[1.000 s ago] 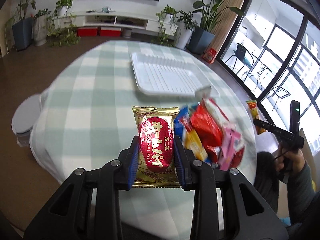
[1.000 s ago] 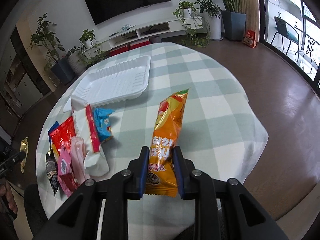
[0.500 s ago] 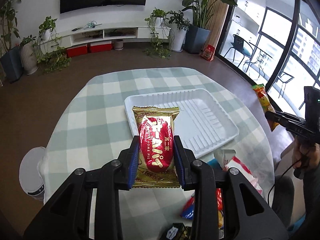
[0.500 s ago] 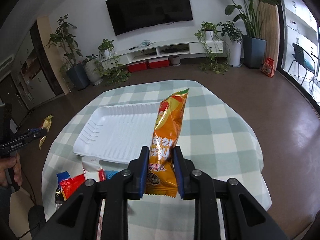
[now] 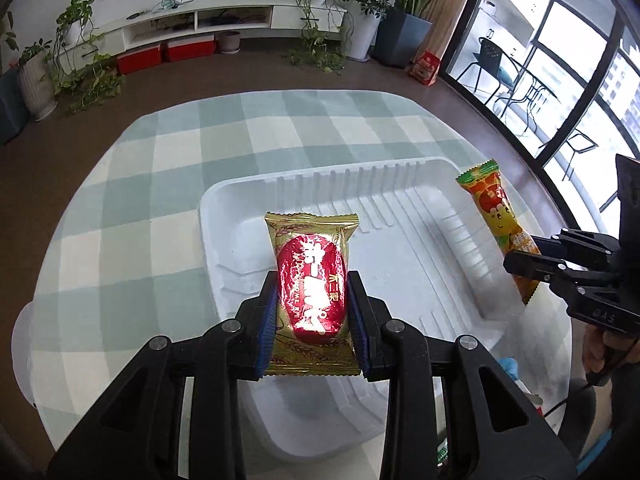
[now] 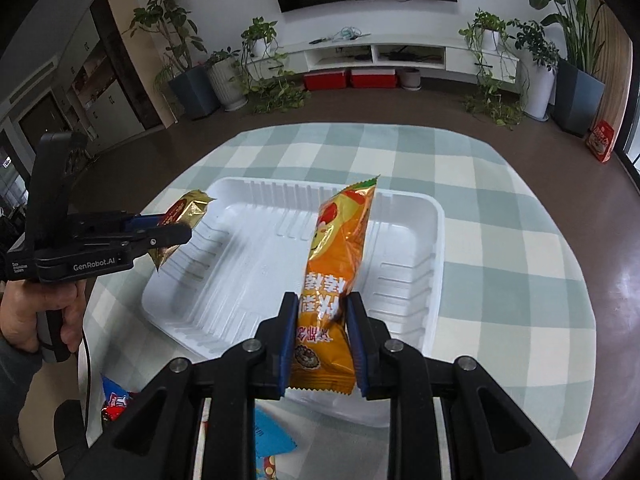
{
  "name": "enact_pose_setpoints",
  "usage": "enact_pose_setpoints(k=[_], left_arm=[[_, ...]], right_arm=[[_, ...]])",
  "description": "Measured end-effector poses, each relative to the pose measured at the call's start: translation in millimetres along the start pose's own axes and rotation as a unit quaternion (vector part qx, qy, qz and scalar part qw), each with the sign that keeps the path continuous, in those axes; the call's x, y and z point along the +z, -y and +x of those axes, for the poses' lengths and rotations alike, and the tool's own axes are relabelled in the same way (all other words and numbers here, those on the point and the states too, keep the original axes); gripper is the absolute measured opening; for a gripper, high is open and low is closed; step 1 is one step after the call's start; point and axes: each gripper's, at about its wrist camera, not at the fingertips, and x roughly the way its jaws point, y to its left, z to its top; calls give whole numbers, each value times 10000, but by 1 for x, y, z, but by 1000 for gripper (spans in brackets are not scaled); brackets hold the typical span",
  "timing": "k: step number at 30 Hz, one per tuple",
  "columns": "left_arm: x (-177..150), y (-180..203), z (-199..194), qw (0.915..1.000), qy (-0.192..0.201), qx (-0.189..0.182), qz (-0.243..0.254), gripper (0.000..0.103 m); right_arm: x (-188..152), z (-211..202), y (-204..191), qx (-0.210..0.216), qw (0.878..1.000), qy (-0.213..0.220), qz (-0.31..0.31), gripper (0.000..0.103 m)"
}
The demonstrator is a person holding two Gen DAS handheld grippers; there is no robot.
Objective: Organize snacks
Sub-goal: 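Carry both snacks to the white tray and release them inside, then withdraw both grippers from the tray back toward the snack pile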
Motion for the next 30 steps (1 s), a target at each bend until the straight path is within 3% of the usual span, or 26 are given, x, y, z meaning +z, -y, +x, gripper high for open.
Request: enact_pose_setpoints(k=[14, 25, 30], left_arm=[[-2, 9, 53, 9989, -385, 209, 183, 30], [-2, 12, 57, 9986, -269, 369, 262, 30], [-2, 13, 50, 9985, -197, 439, 242, 31]], right_arm=[[-3, 43, 12, -176, 9993, -319, 70, 27], [-12, 52, 20, -250, 9987, -399, 197, 28], [-13, 45, 24, -249, 9991, -276, 226, 44]])
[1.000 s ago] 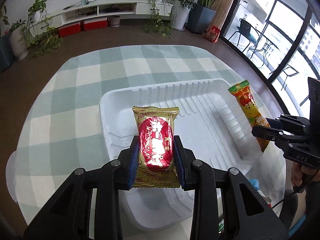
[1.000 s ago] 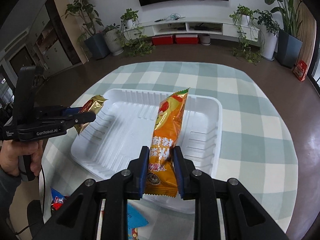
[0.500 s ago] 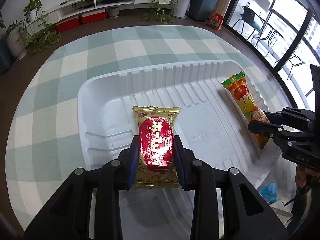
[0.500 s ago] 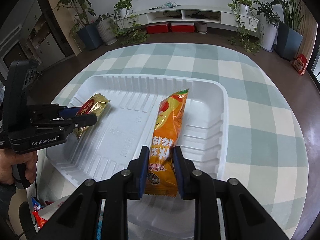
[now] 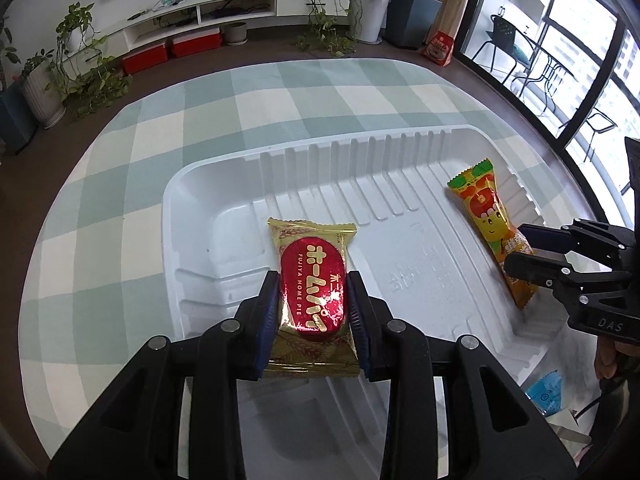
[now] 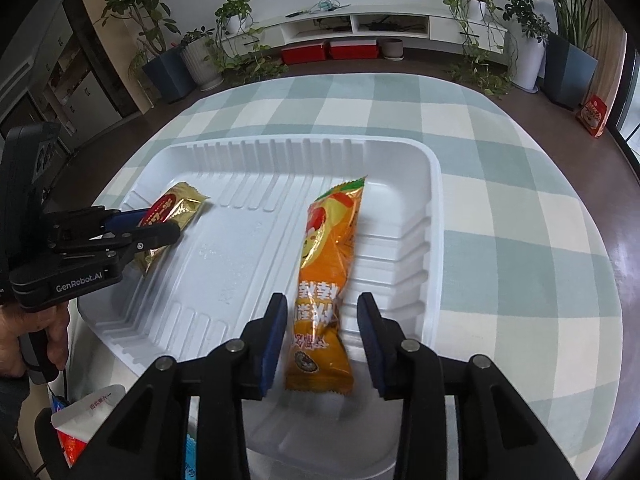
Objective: Organize snacks
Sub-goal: 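Withdraw both grippers from the tray back toward the snack pile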
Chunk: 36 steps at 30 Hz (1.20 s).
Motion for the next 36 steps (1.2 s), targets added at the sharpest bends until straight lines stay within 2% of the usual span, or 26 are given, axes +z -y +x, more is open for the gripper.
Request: enact_pose_setpoints(k=[3, 5, 6, 7, 8, 10, 12, 14, 15, 18, 20, 24, 27, 30, 31, 33, 36], left_arm=[[0, 0, -12, 9999, 124, 19, 8, 31], [-1, 0, -26, 9996, 277, -2, -14, 32], [-1, 0, -32, 9995, 327, -5, -28, 37], [-3, 0, -41, 9991, 424, -19, -40, 54], [-5, -1, -52, 9985, 550, -53, -48, 66], [-11, -1, -75, 9967, 798, -127, -68, 67], [-19, -3, -96, 9953, 930, -245, -127, 77], [-31, -5, -117, 9929, 1101, -411, -185, 98], [-39, -6, -129, 9898, 1324, -470, -216, 101], [-69, -9, -171, 9754, 2063, -629, -456, 103], [-91, -13, -193, 9723, 2157, -573, -697, 103], [-140, -17, -213, 9776, 1710, -411, -1158, 103], [-185, -14, -226, 9731, 1674, -292, -1556, 103], [-228, 1, -233, 9714, 1589, -278, -1744, 103], [-240, 8, -234, 9728, 1529, -264, -1718, 103], [-264, 25, -235, 9766, 1379, -135, -1644, 103], [-292, 44, -233, 9798, 1194, -144, -1596, 103]], right_arm=[[0, -9, 3, 23, 9999, 115, 1, 50], [-1, -21, 5, 6, 9996, 264, 31, 59], [-2, -29, 6, 3, 9993, 382, 48, 61], [-3, -39, 8, 18, 9986, 523, 65, 66], [-4, -49, 9, 15, 9979, 650, 78, 71], [-8, -71, 12, -50, 9955, 937, 114, 80], [-16, -98, 16, -80, 9913, 1307, 150, 92], [-26, -124, 20, -147, 9853, 1691, 187, 101], [-31, -135, 22, -138, 9829, 1824, 221, 102], [-48, -163, 29, -6, 9760, 2136, 425, 102], [-62, -177, 33, 65, 9716, 2278, 639, 103], [-95, -191, 30, 334, 9675, 2330, 925, 103], [-127, -192, 19, 675, 9698, 2066, 1108, 103], [-159, -188, 11, 1067, 9642, 1850, 1570, 103], [-171, -187, 6, 1093, 9633, 1788, 1677, 103], [-189, -182, -7, 929, 9685, 1510, 1748, 103], [-212, -176, -29, 853, 9755, 1161, 1663, 103]])
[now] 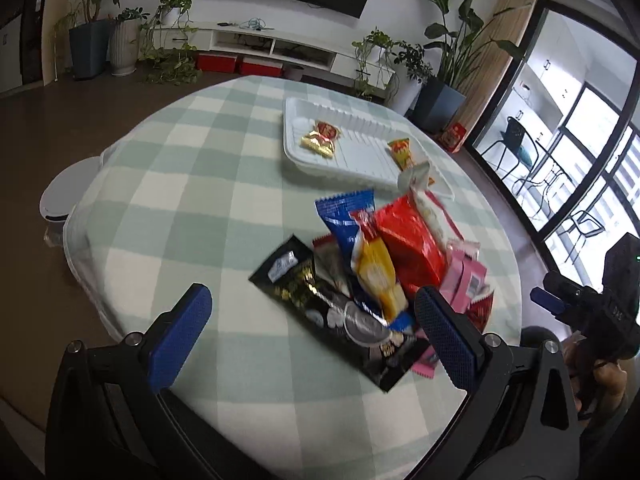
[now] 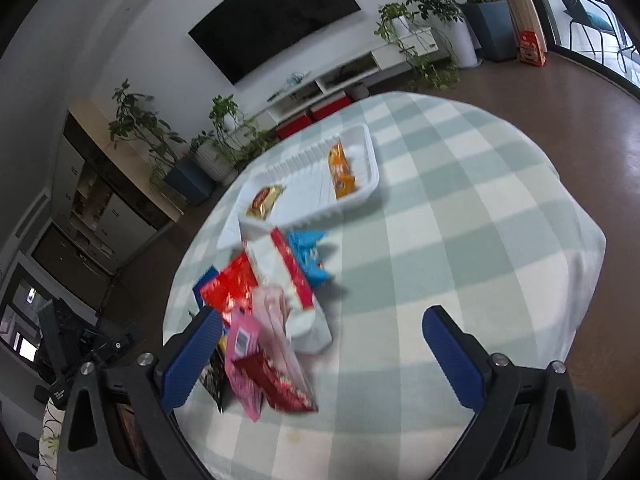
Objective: Organize snacks
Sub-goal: 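Withdraw both grippers from the tray back toward the snack pile, then grasp the black cookie bar with the left gripper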
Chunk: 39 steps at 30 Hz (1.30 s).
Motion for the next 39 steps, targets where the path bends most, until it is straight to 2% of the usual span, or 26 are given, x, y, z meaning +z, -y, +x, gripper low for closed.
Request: enact_pose_setpoints(k=[4, 7, 12, 18, 20, 28, 34, 39], left_arm=[[-12, 10, 5, 9997, -88, -199, -77, 103], [-8, 16, 11, 9989, -139, -359, -277, 102], [1, 27, 45, 9978, -563, -204, -298, 96], [0, 30, 77, 9958, -889, -1, -239, 95], [-1, 26, 86, 9945, -1016, 46, -237, 89], [3, 16, 88, 9931, -1154, 160, 107, 87], [3, -1, 81, 9921, -1172, 325, 320, 75], [1, 4, 80, 9840, -1273, 797, 957, 74]], right_arm=[[-26, 4, -17, -210, 9990, -331, -234, 103], [-40, 1, -33, -313, 9977, -188, -575, 103], [-48, 2, -44, -360, 9963, -162, -768, 103], [-50, 6, -35, -336, 9975, -273, -558, 103], [-50, 6, -32, -348, 9977, -289, -513, 103], [-51, 7, -31, -375, 9973, -273, -570, 103], [-53, 7, -37, -511, 9954, -234, -780, 103], [-54, 10, -38, -595, 9940, -276, -879, 102]])
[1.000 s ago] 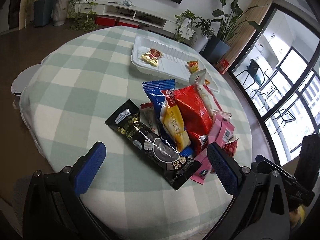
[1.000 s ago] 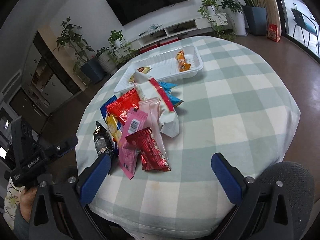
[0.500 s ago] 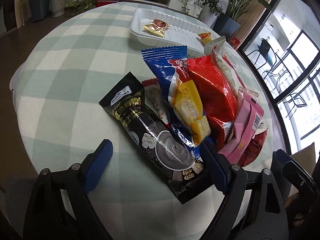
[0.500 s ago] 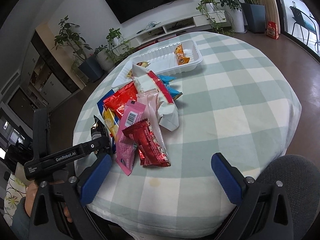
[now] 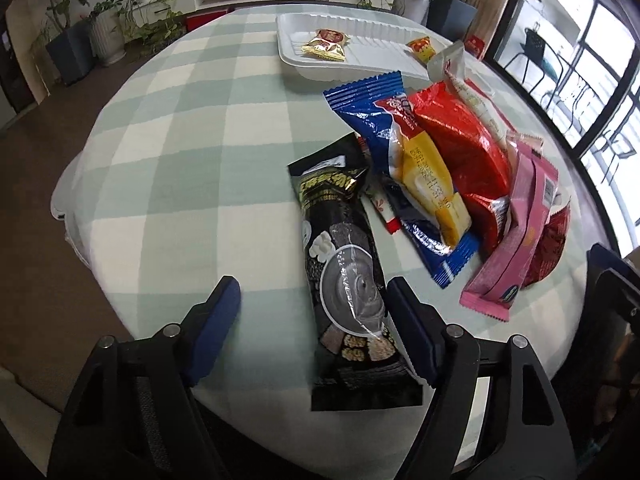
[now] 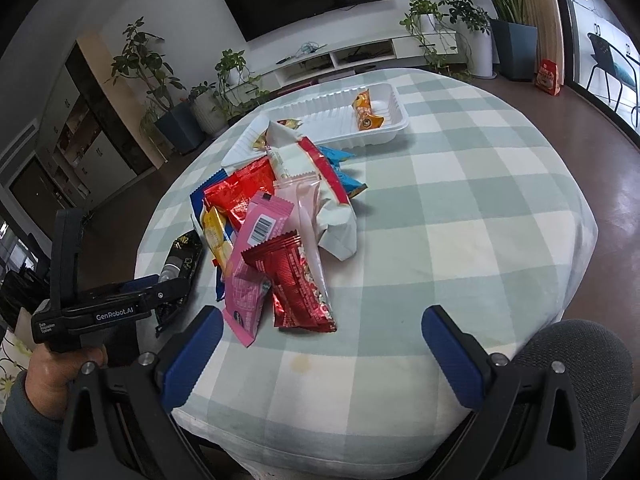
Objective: Organize snacks
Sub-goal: 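Grasp the black cookie bar with the left gripper, then grasp the red candy packet with the right gripper while the left holds the cookie bar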
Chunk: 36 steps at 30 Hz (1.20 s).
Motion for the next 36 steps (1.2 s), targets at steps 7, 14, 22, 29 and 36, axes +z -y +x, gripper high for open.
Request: enact_pose_setpoints(k=[7, 14, 22, 29, 36], left_arm=[[1, 14, 2, 9995, 16, -72, 299, 66], [0, 14, 6, 9989, -81, 13, 467, 45], [-4, 12, 3, 9986, 59, -34, 527, 31], [-7, 11, -1, 9979, 147, -254, 571, 28], [-9, 6, -2, 9978, 184, -467, 443, 28]], right_arm=[[-2, 5, -4, -41, 9999, -67, -68, 101], [-1, 8, -6, -116, 9999, -62, -81, 99], [-1, 19, -19, 5, 9992, -88, -379, 85], [-2, 25, -19, -36, 9991, -135, -395, 82], [-1, 31, -22, -17, 9987, -192, -472, 73]])
